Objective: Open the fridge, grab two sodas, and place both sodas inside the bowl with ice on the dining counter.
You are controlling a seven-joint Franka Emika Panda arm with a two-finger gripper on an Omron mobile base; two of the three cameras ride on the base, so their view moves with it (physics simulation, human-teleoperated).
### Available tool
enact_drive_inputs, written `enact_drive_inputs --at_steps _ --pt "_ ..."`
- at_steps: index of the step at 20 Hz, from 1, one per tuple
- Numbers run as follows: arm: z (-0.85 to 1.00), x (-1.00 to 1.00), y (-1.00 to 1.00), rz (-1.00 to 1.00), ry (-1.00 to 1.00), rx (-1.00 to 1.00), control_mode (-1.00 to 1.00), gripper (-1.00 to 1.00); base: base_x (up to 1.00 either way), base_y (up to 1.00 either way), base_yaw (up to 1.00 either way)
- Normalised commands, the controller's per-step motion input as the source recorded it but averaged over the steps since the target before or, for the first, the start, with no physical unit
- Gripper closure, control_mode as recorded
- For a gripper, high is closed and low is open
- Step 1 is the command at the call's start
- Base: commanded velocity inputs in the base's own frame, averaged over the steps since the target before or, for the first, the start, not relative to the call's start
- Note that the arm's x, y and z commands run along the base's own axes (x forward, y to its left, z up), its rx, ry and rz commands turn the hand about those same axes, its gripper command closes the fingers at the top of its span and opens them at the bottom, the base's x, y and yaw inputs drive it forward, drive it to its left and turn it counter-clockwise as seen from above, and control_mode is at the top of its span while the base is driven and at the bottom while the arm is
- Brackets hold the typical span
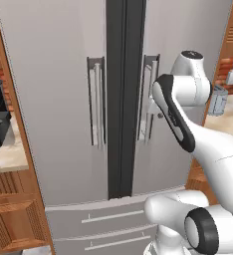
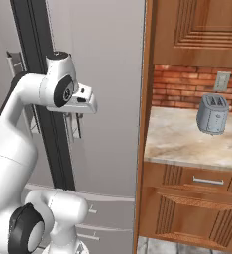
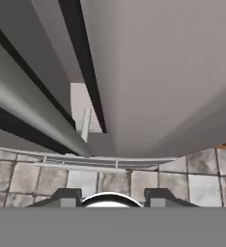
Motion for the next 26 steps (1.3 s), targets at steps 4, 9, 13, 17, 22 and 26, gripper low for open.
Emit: enact_drive_inputs --at_steps 4,9,13,17,22,26 --pt "0.00 0.00 0.00 0.00 0.00 0.00 1.00 -1.00 -0.17 0.25 0.00" --pt "0.00 0.00 0.00 0.00 0.00 0.00 1.00 -1.00 -0.33 0.74 0.00" --pt "0.00 0.00 0.00 0.00 0.00 0.00 1.00 -1.00 -0.47 0.58 0.00" --pt "0.00 0.00 0.00 0.00 0.00 0.00 1.00 -1.00 -0.65 0.18 -0.01" --pt "0.00 0.00 0.00 0.00 0.00 0.00 1.00 -1.00 -0.51 -0.03 -0.01" --pt "0.00 0.00 0.00 0.00 0.00 0.00 1.00 -1.00 0.02 -0.12 0.00"
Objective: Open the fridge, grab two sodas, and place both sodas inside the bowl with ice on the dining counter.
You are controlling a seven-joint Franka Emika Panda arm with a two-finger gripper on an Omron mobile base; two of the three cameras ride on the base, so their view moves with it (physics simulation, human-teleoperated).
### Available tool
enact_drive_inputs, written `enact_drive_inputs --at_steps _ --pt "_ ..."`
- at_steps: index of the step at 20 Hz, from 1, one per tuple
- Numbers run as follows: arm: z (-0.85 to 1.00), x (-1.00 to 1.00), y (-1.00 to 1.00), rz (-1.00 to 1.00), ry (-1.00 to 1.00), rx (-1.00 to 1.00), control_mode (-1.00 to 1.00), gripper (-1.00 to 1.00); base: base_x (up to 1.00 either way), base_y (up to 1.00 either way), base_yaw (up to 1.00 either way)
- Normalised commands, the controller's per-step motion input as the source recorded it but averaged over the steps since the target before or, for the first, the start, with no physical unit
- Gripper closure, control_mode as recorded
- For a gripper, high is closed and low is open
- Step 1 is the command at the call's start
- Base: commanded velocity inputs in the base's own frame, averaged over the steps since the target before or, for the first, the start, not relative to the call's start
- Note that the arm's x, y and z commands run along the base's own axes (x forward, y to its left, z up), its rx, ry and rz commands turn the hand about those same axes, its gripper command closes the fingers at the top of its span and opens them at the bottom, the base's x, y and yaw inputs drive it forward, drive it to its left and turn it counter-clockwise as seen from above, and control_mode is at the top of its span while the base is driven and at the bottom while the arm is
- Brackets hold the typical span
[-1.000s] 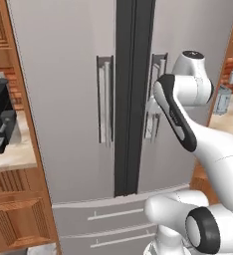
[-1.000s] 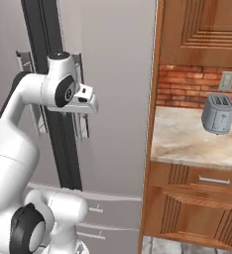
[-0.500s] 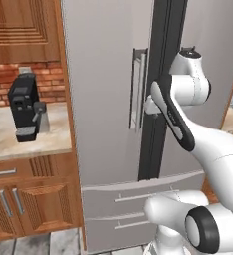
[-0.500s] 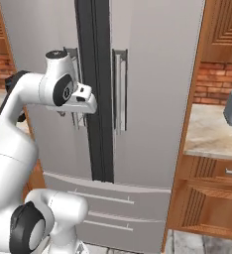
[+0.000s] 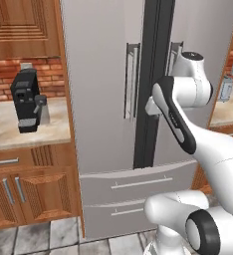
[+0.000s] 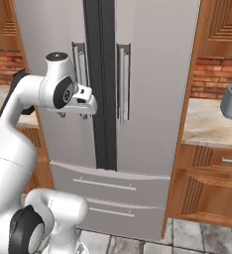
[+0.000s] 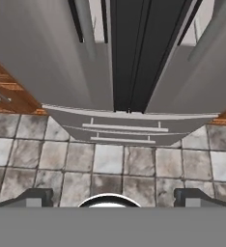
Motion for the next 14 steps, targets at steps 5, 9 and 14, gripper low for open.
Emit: enact_drive_inputs --at_steps 5,9,14 --pt "0.00 0.00 0.00 0.00 0.00 0.00 1.00 -1.00 0.14 -0.35 0.00" --pt "0.00 0.00 0.00 0.00 0.00 0.00 1.00 -1.00 0.00 -0.42 0.00" --pt "0.00 0.00 0.00 0.00 0.00 0.00 1.00 -1.00 0.00 -0.03 0.00"
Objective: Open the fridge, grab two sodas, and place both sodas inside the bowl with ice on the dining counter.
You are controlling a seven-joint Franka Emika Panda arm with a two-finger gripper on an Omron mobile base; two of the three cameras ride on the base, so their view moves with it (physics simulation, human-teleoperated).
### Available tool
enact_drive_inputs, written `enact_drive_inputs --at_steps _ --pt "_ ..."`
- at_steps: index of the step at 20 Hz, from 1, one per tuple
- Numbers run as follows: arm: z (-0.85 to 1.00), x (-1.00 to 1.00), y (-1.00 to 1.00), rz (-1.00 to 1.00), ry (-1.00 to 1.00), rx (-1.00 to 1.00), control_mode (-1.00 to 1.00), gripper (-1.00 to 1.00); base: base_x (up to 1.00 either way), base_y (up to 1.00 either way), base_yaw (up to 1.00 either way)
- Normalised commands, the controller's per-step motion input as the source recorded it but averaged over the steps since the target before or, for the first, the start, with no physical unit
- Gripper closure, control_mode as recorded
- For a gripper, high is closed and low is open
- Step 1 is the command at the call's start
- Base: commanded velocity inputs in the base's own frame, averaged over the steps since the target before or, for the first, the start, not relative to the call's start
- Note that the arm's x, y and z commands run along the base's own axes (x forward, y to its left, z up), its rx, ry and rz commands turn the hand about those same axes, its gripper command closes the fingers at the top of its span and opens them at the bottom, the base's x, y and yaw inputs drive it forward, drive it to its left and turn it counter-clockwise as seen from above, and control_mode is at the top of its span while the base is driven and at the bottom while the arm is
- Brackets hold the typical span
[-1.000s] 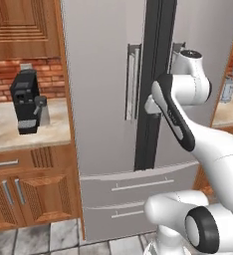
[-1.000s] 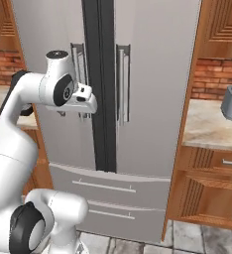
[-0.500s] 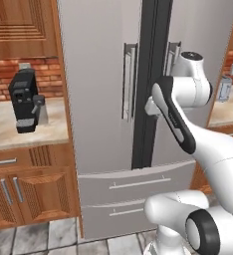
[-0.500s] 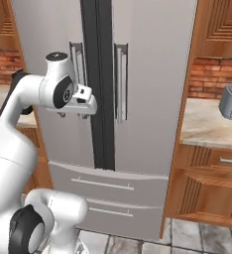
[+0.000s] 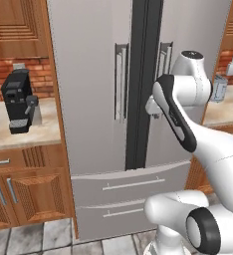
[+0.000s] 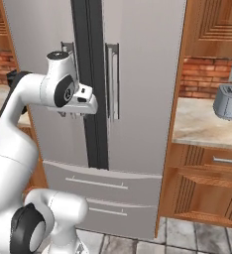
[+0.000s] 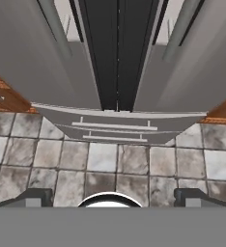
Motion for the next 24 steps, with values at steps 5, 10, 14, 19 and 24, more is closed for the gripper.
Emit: enact_drive_inputs --at_steps 5,10,14,19,24 --pt "0.00 0.00 -0.05 0.00 -0.06 -0.02 -1.00 -1.00 0.00 0.00 0.00" --pt "0.00 0.08 -0.47 0.00 -0.27 -0.06 -1.00 -1.00 0.00 0.00 0.00" --pt "0.07 0.27 -0.46 0.02 -0.31 -0.05 -1.00 -1.00 0.00 0.00 0.00" --pt "0.31 0.44 -0.62 0.04 -0.18 0.05 -1.00 -1.00 0.00 0.00 0.00" --pt "0.39 0.83 -0.27 0.01 -0.02 0.18 -1.00 -1.00 0.00 0.00 0.00"
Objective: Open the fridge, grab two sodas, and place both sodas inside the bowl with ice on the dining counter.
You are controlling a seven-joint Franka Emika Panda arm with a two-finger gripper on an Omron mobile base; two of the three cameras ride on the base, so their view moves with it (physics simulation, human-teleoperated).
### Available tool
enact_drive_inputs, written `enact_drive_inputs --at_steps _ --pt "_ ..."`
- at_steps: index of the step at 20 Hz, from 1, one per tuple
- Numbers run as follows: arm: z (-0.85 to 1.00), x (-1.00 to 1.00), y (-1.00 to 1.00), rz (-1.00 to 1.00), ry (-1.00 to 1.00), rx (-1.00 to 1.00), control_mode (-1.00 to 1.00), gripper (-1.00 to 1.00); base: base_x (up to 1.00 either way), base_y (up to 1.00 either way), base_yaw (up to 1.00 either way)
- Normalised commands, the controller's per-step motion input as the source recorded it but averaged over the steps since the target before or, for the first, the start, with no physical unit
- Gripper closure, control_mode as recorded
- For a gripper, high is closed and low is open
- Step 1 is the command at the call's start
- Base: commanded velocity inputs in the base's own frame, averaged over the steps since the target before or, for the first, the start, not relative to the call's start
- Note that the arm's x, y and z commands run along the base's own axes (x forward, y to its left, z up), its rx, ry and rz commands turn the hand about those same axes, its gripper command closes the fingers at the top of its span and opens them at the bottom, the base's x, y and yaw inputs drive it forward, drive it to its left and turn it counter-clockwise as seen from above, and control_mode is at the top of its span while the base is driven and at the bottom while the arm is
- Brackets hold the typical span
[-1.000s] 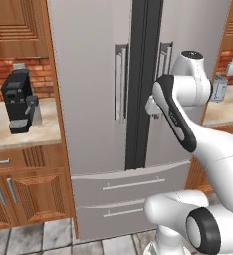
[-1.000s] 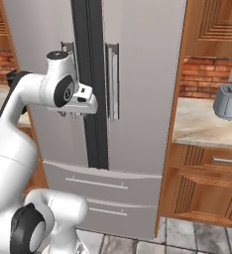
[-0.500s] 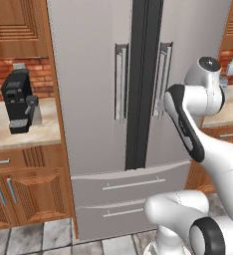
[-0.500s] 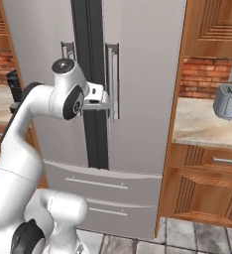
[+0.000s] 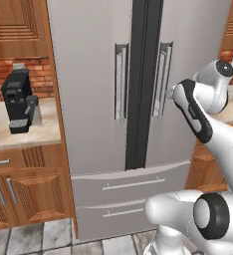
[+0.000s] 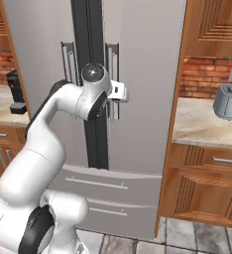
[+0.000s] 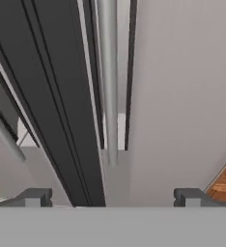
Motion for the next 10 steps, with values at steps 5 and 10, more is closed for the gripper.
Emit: enact_drive_inputs --at_steps 5,10 --pt "0.23 0.78 0.01 0.00 0.00 0.09 -1.00 -1.00 0.00 0.00 0.00" --pt "0.02 0.53 0.05 0.00 0.00 0.01 -1.00 -1.00 0.00 0.00 0.00"
